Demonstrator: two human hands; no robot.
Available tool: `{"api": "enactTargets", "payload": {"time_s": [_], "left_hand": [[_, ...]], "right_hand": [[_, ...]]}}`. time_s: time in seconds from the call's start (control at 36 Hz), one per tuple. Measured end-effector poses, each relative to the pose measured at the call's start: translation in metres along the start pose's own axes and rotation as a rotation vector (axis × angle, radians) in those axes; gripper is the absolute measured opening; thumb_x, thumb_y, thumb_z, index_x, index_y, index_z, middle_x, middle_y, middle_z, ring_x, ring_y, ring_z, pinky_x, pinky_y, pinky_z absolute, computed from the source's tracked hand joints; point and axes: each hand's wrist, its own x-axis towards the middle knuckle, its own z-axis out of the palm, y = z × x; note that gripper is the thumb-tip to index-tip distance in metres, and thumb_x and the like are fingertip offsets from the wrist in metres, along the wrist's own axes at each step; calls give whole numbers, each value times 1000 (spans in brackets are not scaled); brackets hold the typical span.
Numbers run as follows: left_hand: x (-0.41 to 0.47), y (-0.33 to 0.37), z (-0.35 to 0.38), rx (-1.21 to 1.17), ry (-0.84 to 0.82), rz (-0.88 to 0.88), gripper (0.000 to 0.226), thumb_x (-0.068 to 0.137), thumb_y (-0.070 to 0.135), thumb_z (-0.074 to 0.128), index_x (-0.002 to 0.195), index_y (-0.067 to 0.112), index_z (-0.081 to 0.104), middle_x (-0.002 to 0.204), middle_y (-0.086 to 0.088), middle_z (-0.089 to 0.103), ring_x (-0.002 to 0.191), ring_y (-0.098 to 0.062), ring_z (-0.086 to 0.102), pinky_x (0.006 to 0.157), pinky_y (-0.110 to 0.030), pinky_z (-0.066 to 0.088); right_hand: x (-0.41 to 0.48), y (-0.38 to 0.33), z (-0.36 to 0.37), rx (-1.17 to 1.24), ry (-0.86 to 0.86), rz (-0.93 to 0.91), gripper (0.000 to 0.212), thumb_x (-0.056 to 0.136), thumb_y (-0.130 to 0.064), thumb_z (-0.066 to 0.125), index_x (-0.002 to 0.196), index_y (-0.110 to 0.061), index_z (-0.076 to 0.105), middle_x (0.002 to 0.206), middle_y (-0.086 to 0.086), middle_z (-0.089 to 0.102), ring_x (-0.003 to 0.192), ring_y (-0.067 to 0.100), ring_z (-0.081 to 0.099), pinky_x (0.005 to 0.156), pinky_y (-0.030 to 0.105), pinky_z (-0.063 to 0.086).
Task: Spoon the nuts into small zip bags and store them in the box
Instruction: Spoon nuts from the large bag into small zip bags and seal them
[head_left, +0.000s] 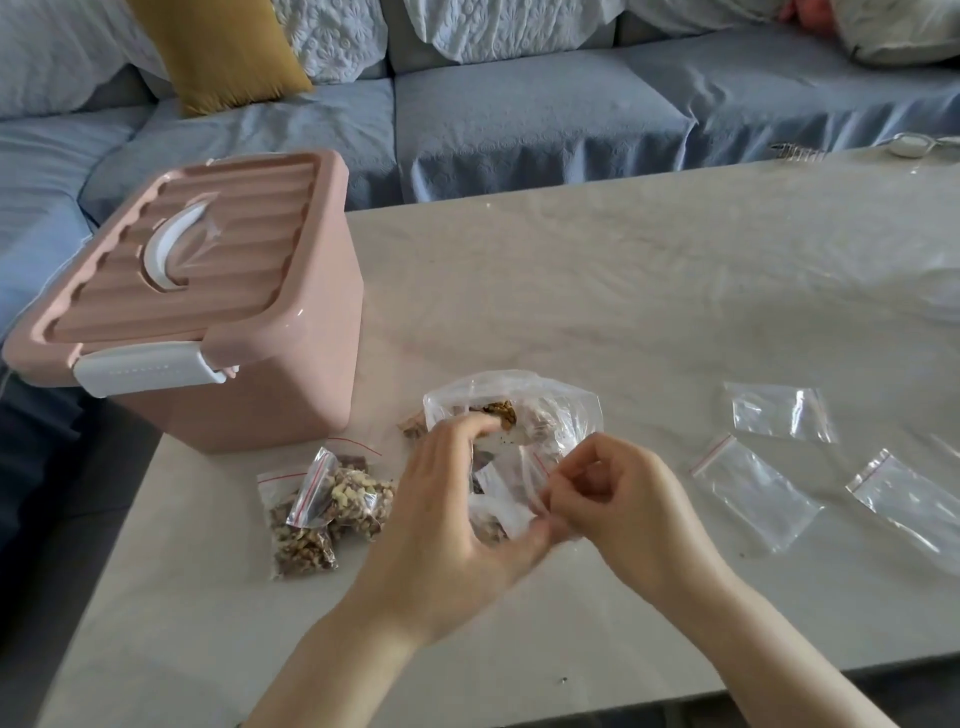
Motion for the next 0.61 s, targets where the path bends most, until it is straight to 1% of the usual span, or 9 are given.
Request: {"api": "enactTargets", "payload": {"time_s": [0.06, 0.08, 0.14, 0.25, 0.33, 0.42, 0.53, 0.56, 0.61], "left_hand": [[-1, -6, 3, 85, -110, 130, 93, 60, 66, 66, 136, 34, 22, 139, 32, 22, 133, 12, 15, 107, -5, 12], [0, -7, 5, 154, -113, 180, 96, 60, 66, 64, 138, 34, 18, 138, 32, 22, 135, 9, 13, 109, -8, 9], [1, -9, 13, 197, -42, 214, 86, 63, 58, 62, 134, 28, 25, 121, 29, 37, 125, 8, 28, 107, -9, 13], [1, -9, 25, 172, 11, 149, 49, 66, 43, 51, 110, 27, 36, 98, 18, 42, 98, -3, 40, 90, -2, 25], [2, -14, 33, 247, 36, 182, 32, 70, 36, 47, 97, 23, 35, 91, 7, 42, 88, -10, 38, 85, -12, 31], [4, -17, 39, 368, 79, 270, 27, 70, 30, 47, 91, 14, 40, 87, 1, 45, 84, -15, 36, 81, -22, 34], [7, -22, 42, 438, 47, 255, 27, 70, 34, 44, 91, 17, 39, 86, 1, 48, 83, -16, 33, 81, -25, 34], [8, -24, 42, 456, 40, 245, 27, 71, 34, 43, 91, 18, 40, 86, 1, 50, 81, -14, 31, 78, -23, 35], [10, -25, 42, 475, 33, 211, 26, 71, 35, 41, 90, 18, 45, 86, 4, 50, 78, -10, 21, 74, -21, 34]], "right_hand": [[-3, -3, 0, 85, -74, 0, 16, 80, -1, 61, 68, -10, 55, 59, 5, 69, 58, 19, 68, 59, 31, 53], [-4, -4, 0, 108, -108, -5, 16, 80, 0, 61, 69, -11, 56, 60, 5, 69, 60, 23, 69, 60, 34, 53], [-6, -5, 0, 109, -136, -25, 19, 79, 0, 62, 69, -16, 57, 62, 7, 69, 60, 26, 68, 59, 36, 53], [-2, -3, -4, -115, -46, -165, 28, 74, 0, 63, 66, -24, 52, 64, 3, 64, 63, 26, 61, 60, 37, 50], [-2, -5, -6, -425, -44, -258, 19, 71, -1, 60, 67, -19, 56, 68, -3, 59, 66, 18, 55, 63, 37, 49], [-1, -4, -4, -603, -77, -312, 22, 81, -5, 55, 85, -22, 69, 76, -12, 49, 70, 10, 47, 68, 29, 46], [4, -2, -5, -614, -145, -239, 32, 84, -4, 49, 99, -24, 70, 81, -11, 45, 71, 4, 44, 66, 14, 37], [4, -3, -5, -592, -171, -206, 32, 83, -5, 49, 99, -23, 70, 80, -10, 48, 70, 5, 46, 66, 15, 39], [4, -5, -6, -503, -235, -126, 25, 81, -7, 48, 91, -19, 68, 78, -3, 57, 69, 13, 52, 68, 27, 45]]}}
